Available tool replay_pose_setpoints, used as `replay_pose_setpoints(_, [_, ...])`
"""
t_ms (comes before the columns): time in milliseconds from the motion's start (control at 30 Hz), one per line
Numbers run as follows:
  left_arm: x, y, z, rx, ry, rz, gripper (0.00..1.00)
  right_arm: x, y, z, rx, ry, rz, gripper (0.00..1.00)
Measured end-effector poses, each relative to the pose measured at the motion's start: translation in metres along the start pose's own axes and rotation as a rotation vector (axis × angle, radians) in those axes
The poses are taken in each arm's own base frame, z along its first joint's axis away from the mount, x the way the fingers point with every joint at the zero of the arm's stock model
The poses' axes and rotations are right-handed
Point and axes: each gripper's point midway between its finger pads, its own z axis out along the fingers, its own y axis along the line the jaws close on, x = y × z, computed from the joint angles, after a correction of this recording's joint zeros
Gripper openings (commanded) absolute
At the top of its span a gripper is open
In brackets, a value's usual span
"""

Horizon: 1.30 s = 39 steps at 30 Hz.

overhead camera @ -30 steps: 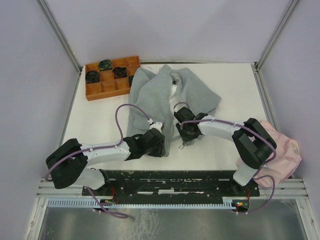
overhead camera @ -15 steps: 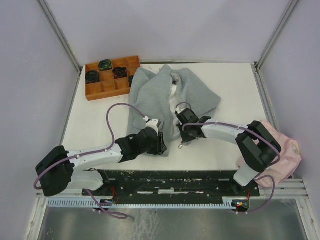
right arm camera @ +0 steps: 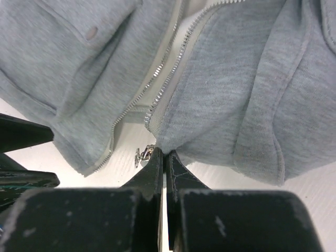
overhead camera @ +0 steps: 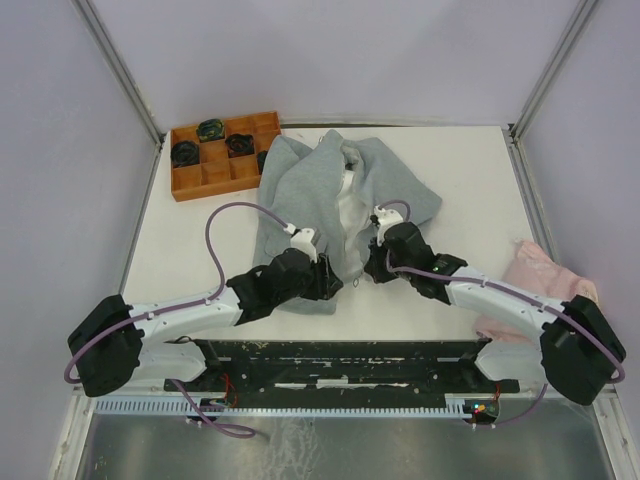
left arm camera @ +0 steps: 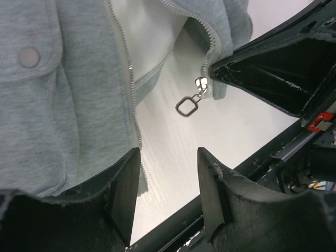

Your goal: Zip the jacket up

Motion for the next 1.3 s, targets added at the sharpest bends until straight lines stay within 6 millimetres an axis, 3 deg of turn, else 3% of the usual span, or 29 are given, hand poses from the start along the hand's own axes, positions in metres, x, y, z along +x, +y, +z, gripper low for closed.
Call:
replay_pose_setpoints(333, [-0.018,-0.024,0.003,0.143,-0.097,0.064,0.64,-0.012,0.002,-0.021,-0.07,-0.193,-0.003,0.0])
replay_pose_setpoints(700, [-0.029,-0.04,0.001,0.263,-0.198,0.234,0.65,-0.041,0.011,-0.04,-0.127,-0.349,-0.042,0.0])
replay_pose_setpoints(1067, [-0.039,-0.046,0.016,0.356,-0.244,0.37,0.62,-0.043,0.021,-0.045,-0.186,-0.356,-0.052,0.0])
replay_pose_setpoints(1300, [-0.033,-0.045,0.028,0.413,-0.215,0.404,0.55,-0.046,0.027,-0.052,-0.217,-0.37,-0.059,0.0])
